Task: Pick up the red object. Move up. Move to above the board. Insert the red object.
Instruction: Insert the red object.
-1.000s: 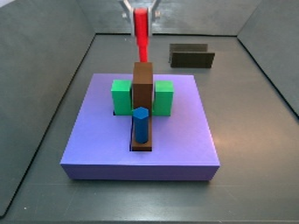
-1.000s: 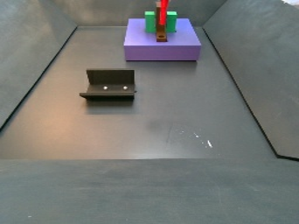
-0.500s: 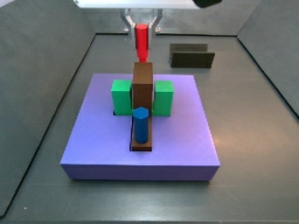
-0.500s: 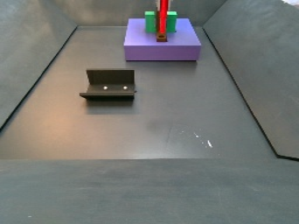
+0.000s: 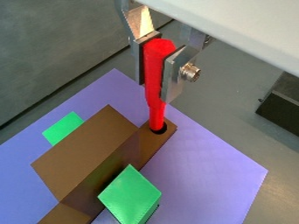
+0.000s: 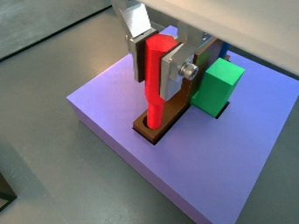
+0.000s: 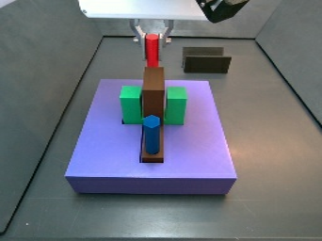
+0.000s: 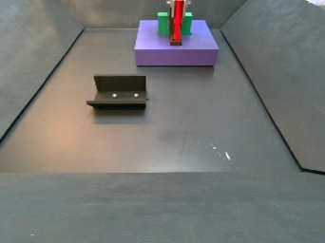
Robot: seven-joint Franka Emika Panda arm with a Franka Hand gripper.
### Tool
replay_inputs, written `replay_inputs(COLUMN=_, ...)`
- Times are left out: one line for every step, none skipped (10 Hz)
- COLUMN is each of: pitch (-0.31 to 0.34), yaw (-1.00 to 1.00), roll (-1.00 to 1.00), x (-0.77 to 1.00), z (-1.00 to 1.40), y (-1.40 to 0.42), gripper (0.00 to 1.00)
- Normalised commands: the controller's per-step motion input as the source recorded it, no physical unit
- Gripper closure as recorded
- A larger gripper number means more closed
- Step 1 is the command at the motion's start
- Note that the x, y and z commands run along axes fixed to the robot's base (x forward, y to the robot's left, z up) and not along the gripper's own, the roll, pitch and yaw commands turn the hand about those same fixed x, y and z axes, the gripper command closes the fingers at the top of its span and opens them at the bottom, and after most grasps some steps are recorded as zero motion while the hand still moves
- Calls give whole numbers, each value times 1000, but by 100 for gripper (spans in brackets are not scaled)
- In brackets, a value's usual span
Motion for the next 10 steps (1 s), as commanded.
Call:
replay_inputs(pitch=0, yaw=0, roll=-49, x=11, z=-186, y=0, gripper=100)
replay_inputs(pitch=13, yaw=0, roll=-4, x=217, z=-166, y=0, gripper=100)
replay_inputs(pitch=51, yaw=17, roll=0, x=331, z=-177, y=0, gripper=100)
replay_inputs(pitch=50, yaw=0, roll=-23, x=240, z=-191, y=0, gripper=100)
replay_inputs(pitch=27, yaw=0, roll=-26, x=131, z=-194, y=0, gripper=100)
replay_inputs(pitch=0, yaw=0, roll=-30, x=51, z=-214, y=0, gripper=100)
replay_inputs(pitch=0, yaw=0, roll=0, x=0, z=-240, y=0, gripper=100)
replay_inputs(pitch=-20, yaw=0, roll=17, x=-43, z=-257, y=11, gripper=100)
replay_inputs(pitch=-51, yaw=6, roll=156, x=-54, z=-274, y=3, gripper=100)
replay_inputs(pitch=-60, yaw=0, roll=243, x=-71, z=-329, y=20, gripper=100)
